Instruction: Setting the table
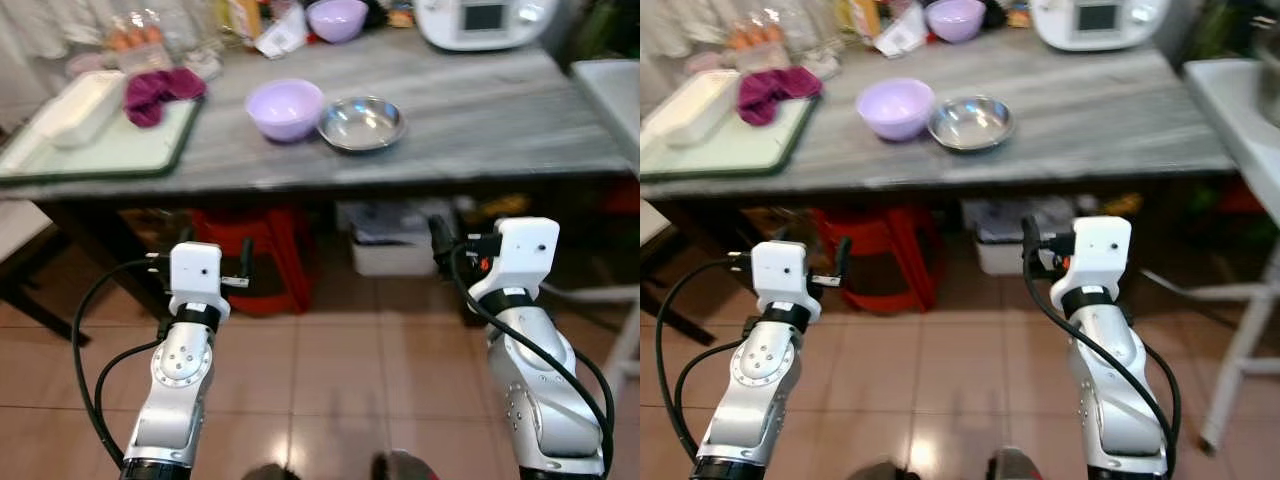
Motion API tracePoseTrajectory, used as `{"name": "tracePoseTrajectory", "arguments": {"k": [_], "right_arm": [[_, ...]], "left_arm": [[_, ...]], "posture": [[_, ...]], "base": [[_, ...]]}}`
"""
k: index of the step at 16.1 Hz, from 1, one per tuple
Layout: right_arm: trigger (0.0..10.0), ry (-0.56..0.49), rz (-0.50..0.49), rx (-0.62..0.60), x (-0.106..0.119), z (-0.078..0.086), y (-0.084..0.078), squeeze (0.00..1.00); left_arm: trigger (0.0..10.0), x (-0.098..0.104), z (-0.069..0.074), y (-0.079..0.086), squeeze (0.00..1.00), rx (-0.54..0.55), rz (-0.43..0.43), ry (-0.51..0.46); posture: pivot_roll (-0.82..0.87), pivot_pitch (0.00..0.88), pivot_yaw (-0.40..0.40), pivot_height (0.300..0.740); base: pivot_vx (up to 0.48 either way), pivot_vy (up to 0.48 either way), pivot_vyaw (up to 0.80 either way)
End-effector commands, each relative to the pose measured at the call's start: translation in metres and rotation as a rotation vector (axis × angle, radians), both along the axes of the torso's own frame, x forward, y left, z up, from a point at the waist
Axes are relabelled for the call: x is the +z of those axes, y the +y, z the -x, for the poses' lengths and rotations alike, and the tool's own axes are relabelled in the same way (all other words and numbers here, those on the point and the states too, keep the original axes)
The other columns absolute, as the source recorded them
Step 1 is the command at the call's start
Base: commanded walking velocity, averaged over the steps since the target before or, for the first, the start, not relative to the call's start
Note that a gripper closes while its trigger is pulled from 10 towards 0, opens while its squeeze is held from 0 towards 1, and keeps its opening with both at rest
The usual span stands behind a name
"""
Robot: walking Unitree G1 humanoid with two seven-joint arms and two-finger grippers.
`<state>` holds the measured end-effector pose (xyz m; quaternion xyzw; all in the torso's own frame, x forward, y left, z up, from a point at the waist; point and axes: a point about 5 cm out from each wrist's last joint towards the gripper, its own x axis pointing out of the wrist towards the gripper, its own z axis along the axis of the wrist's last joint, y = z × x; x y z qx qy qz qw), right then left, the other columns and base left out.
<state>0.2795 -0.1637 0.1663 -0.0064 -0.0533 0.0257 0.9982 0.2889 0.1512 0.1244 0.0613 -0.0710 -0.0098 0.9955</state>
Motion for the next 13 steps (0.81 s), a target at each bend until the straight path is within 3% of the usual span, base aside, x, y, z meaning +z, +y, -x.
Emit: {"name": "tracePoseTrajectory", "arguments": {"k": [1,4,6,8,13], "right_arm": [[10.0,-0.011,-0.013,0.028,0.0,0.001,0.008,0.0],[10.0,0.023,-0.002,0.054,-0.009,0.004,0.008,0.0],[10.0,0.038,-0.005,0.069,-0.019,0.009,0.013,0.0],[10.0,0.031,-0.021,0.06,-0.02,0.006,0.022,0.0],[10.0,-0.013,-0.032,0.076,-0.016,-0.014,0.029,0.0]], "left_arm": [[10.0,-0.007,0.005,0.012,0.0,0.039,-0.026,0.022],[10.0,-0.012,0.012,0.012,0.0,0.034,-0.059,0.03],[10.0,-0.027,0.026,0.017,0.0,0.07,-0.034,0.081],[10.0,-0.03,0.031,0.02,0.0,0.052,-0.049,0.092],[10.0,-0.02,0.018,0.029,0.0,0.065,-0.08,0.058]], "posture": [[-0.15,0.159,0.09,0.74],[-0.12,0.197,0.086,0.74],[-0.11,0.233,0.095,0.74],[-0.1,0.23,0.08,0.74],[-0.04,0.19,0.085,0.74]], "base": [[-0.326,0.0,0.0],[-0.086,0.0,0.0],[0.0,0.0,0.0],[0.0,0.0,0.0],[0.0,0.0,0.0]]}}
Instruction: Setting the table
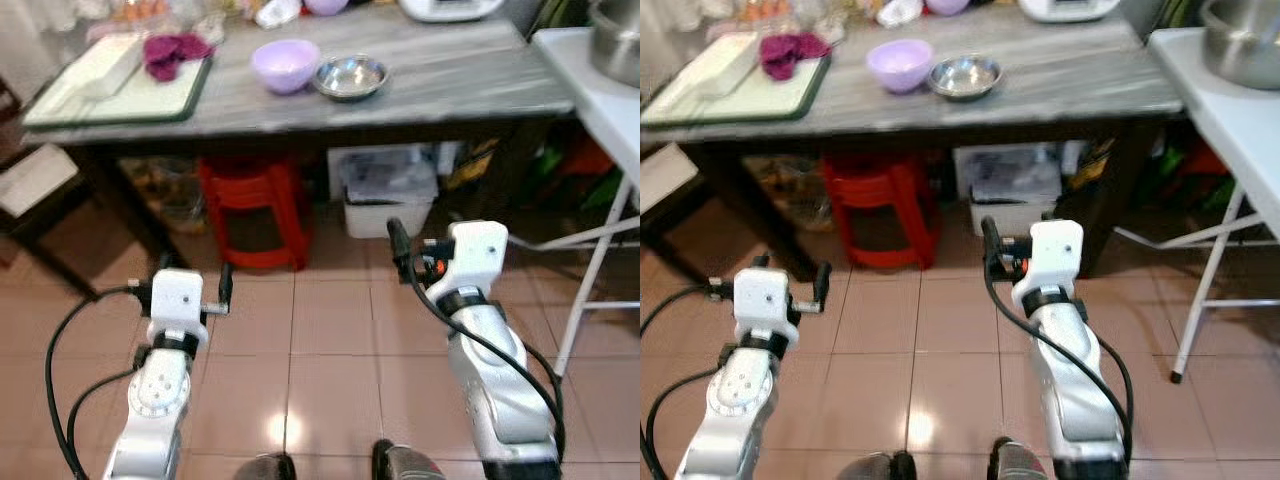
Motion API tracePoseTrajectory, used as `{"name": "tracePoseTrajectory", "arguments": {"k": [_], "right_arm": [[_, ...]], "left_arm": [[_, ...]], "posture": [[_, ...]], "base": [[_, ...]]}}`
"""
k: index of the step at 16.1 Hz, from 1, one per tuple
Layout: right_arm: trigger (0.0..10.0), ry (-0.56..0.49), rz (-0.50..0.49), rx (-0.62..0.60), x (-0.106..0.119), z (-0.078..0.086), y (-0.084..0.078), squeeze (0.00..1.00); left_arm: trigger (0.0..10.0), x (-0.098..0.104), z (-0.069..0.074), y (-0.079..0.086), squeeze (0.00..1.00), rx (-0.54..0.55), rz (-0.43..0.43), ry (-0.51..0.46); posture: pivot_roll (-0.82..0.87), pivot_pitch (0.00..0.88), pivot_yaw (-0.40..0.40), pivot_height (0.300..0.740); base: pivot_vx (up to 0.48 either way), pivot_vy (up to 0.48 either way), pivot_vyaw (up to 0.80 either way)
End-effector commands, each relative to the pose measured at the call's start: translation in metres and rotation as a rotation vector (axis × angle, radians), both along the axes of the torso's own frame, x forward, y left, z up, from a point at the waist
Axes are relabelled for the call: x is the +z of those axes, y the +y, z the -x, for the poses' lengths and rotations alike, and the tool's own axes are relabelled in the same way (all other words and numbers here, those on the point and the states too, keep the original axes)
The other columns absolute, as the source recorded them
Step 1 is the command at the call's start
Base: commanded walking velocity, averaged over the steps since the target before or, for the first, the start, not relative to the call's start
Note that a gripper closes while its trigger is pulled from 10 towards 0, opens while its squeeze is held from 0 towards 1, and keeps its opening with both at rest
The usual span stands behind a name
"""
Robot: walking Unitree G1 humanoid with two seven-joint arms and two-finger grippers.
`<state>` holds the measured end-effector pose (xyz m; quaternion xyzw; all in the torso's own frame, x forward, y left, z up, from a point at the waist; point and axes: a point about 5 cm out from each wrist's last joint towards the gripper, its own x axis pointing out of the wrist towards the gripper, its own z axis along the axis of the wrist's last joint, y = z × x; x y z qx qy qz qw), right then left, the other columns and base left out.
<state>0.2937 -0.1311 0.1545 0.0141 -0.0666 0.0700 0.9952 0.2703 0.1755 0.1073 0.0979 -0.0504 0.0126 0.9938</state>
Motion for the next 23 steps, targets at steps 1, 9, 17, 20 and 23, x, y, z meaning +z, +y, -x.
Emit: {"name": "tracePoseTrajectory", "arguments": {"k": [1,9,17,20,23], "right_arm": [[10.0,0.01,-0.023,-0.031,-0.003,-0.002,-0.005,0.0],[10.0,0.021,0.0,-0.148,-0.019,0.004,-0.018,0.0],[10.0,0.056,0.029,-0.201,-0.026,0.017,-0.03,0.0],[10.0,0.104,0.037,-0.232,-0.035,0.021,-0.036,0.0],[10.0,0.128,0.04,-0.224,-0.042,0.026,-0.036,0.0]], "left_arm": [[10.0,-0.003,0.0,0.003,0.0,-0.001,-0.017,0.022],[10.0,-0.027,0.008,-0.006,0.0,-0.07,-0.001,0.105],[10.0,-0.032,0.008,-0.01,0.0,-0.114,0.0,0.121],[10.0,-0.036,0.012,-0.007,0.0,-0.115,-0.008,0.128],[10.0,-0.038,0.012,-0.005,0.0,-0.11,-0.008,0.134]], "posture": [[-0.04,0.191,0.085,0.74],[-0.05,0.199,0.103,0.74],[-0.08,0.208,0.087,0.74],[-0.09,0.2,0.041,0.74],[-0.09,0.2,0.041,0.74]], "base": [[0.0,0.0,0.0],[0.0,0.0,0.0],[0.0,0.0,0.0],[0.0,0.0,0.0],[0.0,0.0,0.17]]}}
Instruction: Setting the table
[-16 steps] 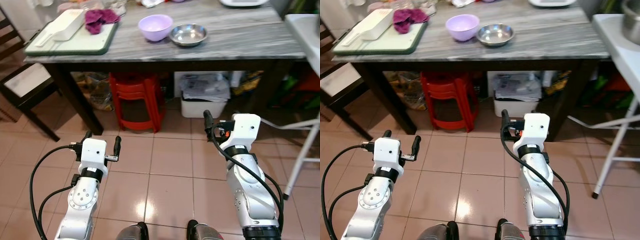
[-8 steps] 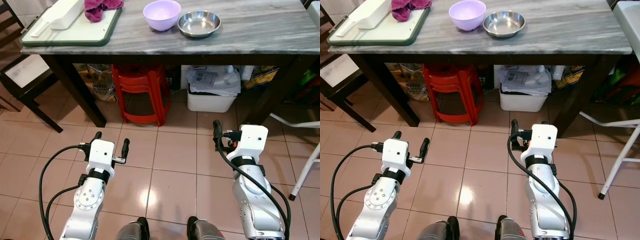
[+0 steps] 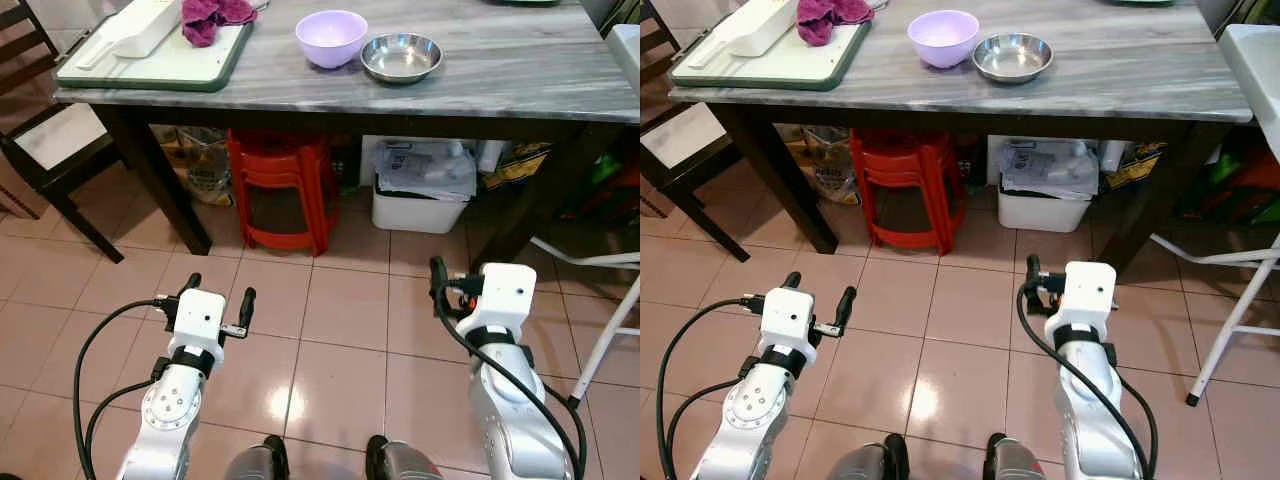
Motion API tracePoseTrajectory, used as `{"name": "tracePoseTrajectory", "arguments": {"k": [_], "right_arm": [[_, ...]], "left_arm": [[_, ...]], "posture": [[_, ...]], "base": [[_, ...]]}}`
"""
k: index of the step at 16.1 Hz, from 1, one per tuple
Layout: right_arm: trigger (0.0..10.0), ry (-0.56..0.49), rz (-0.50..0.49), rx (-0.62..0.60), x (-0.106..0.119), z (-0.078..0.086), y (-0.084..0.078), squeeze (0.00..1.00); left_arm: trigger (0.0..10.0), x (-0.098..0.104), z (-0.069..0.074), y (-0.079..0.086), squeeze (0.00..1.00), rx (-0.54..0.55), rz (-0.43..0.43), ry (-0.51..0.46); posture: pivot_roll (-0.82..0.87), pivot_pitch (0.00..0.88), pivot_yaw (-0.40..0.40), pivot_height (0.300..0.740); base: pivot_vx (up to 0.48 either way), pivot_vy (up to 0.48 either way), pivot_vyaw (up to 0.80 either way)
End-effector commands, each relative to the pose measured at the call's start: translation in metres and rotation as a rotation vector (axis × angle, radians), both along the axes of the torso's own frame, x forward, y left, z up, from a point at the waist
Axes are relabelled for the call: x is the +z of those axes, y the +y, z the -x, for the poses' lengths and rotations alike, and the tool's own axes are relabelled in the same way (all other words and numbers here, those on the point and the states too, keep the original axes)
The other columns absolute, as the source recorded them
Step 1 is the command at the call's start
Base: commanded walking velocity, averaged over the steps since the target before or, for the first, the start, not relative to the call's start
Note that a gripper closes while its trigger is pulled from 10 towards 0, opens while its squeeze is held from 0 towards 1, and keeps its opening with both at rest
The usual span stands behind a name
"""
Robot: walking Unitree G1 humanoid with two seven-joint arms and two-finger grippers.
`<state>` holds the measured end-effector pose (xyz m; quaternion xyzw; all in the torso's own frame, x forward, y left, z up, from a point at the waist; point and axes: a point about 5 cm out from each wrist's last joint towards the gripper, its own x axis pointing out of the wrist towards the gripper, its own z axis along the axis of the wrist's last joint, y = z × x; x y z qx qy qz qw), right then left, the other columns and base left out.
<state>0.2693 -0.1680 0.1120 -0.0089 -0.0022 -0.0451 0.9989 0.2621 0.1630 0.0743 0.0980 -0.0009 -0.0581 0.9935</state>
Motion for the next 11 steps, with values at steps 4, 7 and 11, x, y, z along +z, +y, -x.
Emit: {"name": "tracePoseTrajectory", "arguments": {"k": [4,7,11], "right_arm": [[10.0,-0.015,-0.007,-0.021,0.001,0.016,-0.009,0.0],[10.0,0.033,0.009,-0.024,-0.01,0.039,-0.021,0.0],[10.0,0.018,0.016,0.033,-0.004,0.032,-0.011,0.0]], "left_arm": [[10.0,-0.009,0.009,0.008,0.0,0.032,0.01,0.034],[10.0,-0.01,0.012,0.009,0.0,0.029,0.023,0.039],[10.0,-0.003,0.009,0.0,0.0,-0.023,0.045,0.019]], "posture": [[-0.1,0.2,0.066,0.74],[-0.1,0.205,0.074,0.74],[-0.11,0.209,0.079,0.74]], "base": [[0.0,0.0,0.27],[0.0,0.0,0.0],[0.0,0.0,0.0]]}}
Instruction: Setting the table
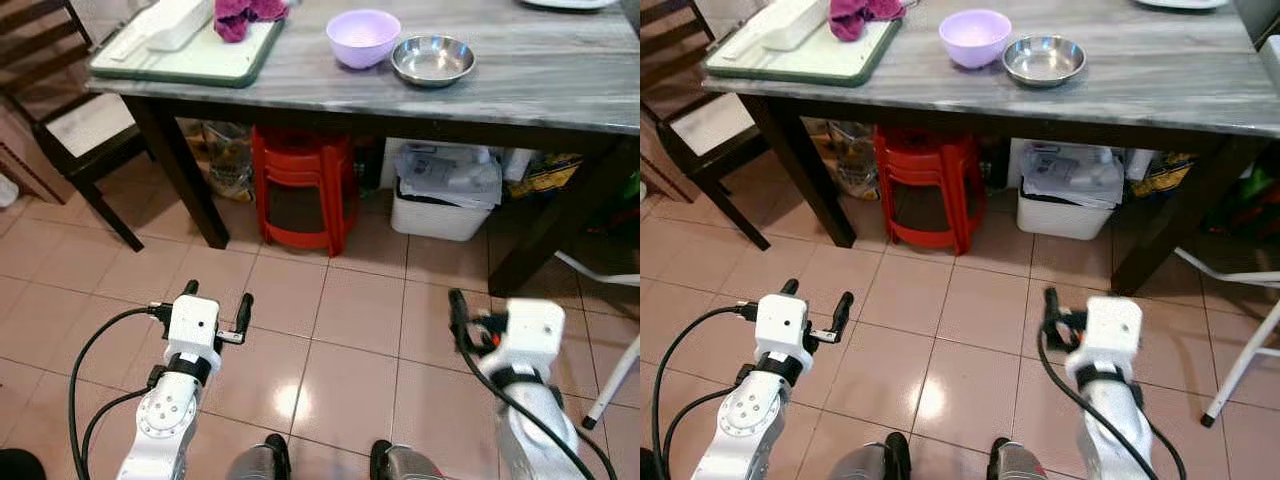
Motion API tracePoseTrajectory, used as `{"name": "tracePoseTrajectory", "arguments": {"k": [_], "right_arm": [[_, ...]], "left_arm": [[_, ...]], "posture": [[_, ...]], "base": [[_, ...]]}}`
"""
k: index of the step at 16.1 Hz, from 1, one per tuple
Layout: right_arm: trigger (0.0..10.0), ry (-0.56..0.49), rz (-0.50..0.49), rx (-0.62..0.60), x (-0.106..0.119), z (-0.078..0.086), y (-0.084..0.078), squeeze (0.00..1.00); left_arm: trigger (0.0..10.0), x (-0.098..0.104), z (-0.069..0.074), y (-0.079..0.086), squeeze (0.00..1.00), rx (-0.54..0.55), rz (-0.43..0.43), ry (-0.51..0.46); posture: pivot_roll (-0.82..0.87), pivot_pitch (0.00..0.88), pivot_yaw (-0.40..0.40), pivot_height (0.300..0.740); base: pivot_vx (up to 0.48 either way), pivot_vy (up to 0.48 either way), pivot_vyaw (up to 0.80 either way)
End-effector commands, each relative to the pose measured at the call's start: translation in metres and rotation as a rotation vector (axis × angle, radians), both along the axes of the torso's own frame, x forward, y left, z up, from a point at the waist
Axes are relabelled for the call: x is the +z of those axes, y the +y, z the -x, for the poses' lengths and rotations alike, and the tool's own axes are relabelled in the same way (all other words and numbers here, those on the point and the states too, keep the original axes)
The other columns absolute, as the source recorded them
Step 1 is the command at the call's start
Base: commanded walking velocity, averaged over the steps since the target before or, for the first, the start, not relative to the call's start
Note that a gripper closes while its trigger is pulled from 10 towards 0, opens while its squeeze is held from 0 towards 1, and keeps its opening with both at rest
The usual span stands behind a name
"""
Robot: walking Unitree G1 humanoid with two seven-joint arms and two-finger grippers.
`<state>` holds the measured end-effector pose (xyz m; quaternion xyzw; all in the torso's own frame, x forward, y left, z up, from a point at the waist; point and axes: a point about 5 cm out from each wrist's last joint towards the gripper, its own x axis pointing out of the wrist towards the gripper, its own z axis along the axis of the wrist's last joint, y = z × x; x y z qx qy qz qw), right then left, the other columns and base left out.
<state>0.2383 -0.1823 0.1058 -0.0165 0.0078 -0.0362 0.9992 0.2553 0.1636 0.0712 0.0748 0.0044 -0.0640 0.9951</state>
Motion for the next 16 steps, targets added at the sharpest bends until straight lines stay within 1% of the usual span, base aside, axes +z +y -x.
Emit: {"name": "tracePoseTrajectory", "arguments": {"k": [1,3,4,5,6,7,9,10,11,13,14,15,16], "right_arm": [[10.0,-0.012,-0.012,0.028,0.006,-0.002,0.006,0.0],[10.0,-0.021,-0.023,0.037,0.013,-0.006,0.009,0.0],[10.0,-0.051,-0.045,0.032,0.023,-0.008,0.009,0.0],[10.0,-0.087,-0.048,0.037,0.033,-0.01,0.01,0.0],[10.0,-0.122,-0.046,0.043,0.043,-0.011,0.011,0.0],[10.0,-0.152,-0.046,0.052,0.053,-0.011,0.013,0.0],[10.0,-0.171,-0.032,0.071,0.057,-0.011,0.016,0.0],[10.0,-0.169,-0.03,0.069,0.054,-0.01,0.016,0.0],[10.0,-0.168,-0.012,0.066,0.052,-0.009,0.017,0.0],[10.0,-0.178,0.028,0.05,0.049,-0.006,0.016,0.0],[10.0,-0.172,0.022,0.029,0.043,-0.003,0.012,0.0],[10.0,-0.173,0.021,0.024,0.036,-0.001,0.009,0.0],[10.0,-0.14,0.004,0.028,0.028,0.002,0.008,0.0]], "left_arm": [[10.0,0.001,0.002,-0.003,0.0,-0.026,0.01,0.003],[10.0,0.007,0.002,-0.006,0.0,-0.035,0.042,-0.013],[10.0,0.02,0.0,-0.009,0.0,-0.047,0.097,-0.046],[10.0,0.031,-0.001,-0.011,0.0,-0.059,0.126,-0.079],[10.0,0.044,-0.001,-0.012,0.0,-0.074,0.139,-0.12],[10.0,0.054,-0.002,-0.01,0.0,-0.067,0.155,-0.157],[10.0,0.062,-0.001,-0.005,0.0,-0.034,0.149,-0.205],[10.0,0.06,0.0,0.0,0.0,0.002,0.101,-0.231],[10.0,0.055,0.002,0.003,0.0,0.025,0.072,-0.235],[10.0,0.05,0.006,0.008,0.0,0.053,0.038,-0.238],[10.0,0.042,0.01,0.012,0.0,0.07,0.044,-0.222],[10.0,0.035,0.015,0.016,0.0,0.105,0.081,-0.225],[10.0,0.027,0.018,0.017,0.0,0.111,0.079,-0.183]], "posture": [[-0.11,0.212,0.075,0.74],[-0.1,0.218,0.07,0.74],[-0.09,0.221,0.056,0.74],[-0.09,0.22,0.054,0.74],[-0.08,0.217,0.05,0.74],[-0.08,0.215,0.049,0.74],[-0.08,0.209,0.049,0.74],[-0.08,0.205,0.051,0.74],[-0.08,0.205,0.053,0.74],[-0.09,0.204,0.057,0.74],[-0.09,0.204,0.061,0.74],[-0.09,0.205,0.062,0.74],[-0.09,0.203,0.064,0.74]], "base": [[0.0,0.0,0.0],[0.0,0.0,0.0],[0.0,0.0,0.0],[0.0,0.0,0.0],[0.0,0.0,0.0],[0.0,0.0,0.0],[0.0,0.0,0.0],[0.0,0.0,0.0],[0.0,0.0,0.0],[0.0,0.0,0.0],[0.0,0.0,0.0],[0.0,0.0,0.0],[0.0,0.0,0.0]]}}
